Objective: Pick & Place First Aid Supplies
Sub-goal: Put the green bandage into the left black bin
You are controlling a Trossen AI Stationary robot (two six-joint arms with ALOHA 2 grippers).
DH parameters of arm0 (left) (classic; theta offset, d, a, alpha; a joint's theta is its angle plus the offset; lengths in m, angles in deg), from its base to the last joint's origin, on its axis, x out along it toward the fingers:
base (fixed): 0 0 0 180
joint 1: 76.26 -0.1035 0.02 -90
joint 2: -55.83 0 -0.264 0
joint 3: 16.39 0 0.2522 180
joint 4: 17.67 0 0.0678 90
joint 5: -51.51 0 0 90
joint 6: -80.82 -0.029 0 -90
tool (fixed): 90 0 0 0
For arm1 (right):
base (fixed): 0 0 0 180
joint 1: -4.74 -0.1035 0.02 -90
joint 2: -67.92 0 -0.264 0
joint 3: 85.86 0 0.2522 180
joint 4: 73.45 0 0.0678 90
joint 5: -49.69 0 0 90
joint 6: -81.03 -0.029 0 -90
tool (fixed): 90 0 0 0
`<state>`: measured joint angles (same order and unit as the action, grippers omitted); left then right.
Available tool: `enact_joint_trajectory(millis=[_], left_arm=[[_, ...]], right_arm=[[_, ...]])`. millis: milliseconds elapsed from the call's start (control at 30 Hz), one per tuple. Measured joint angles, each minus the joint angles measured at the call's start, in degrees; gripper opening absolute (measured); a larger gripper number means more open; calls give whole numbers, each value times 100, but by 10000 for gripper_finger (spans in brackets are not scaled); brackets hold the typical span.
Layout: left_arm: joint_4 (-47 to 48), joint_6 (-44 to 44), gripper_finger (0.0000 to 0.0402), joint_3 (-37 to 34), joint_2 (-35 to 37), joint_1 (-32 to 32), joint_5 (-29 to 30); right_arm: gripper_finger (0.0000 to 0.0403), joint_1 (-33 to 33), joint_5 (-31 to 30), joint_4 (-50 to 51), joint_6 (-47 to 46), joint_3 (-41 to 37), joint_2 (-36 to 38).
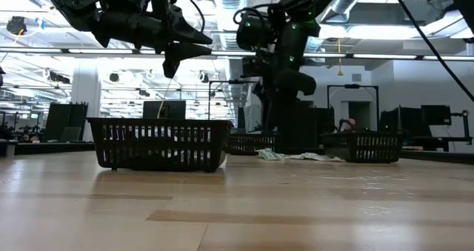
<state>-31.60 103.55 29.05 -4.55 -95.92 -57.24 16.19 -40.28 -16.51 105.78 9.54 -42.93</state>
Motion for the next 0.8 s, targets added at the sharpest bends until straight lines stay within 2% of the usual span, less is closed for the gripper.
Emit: enact_joint_trajectory(millis=[333, 567, 800], left_arm=[[0, -281, 102, 0, 0, 0, 68], [-2, -299, 102, 0, 0, 0, 113], [-16, -327, 102, 0, 0, -3, 243]], right_arm=[[123, 69, -15, -776, 270, -800, -11], [121, 207, -6, -1202, 353, -814, -91], [122, 304, -1, -958, 374, -796, -415]])
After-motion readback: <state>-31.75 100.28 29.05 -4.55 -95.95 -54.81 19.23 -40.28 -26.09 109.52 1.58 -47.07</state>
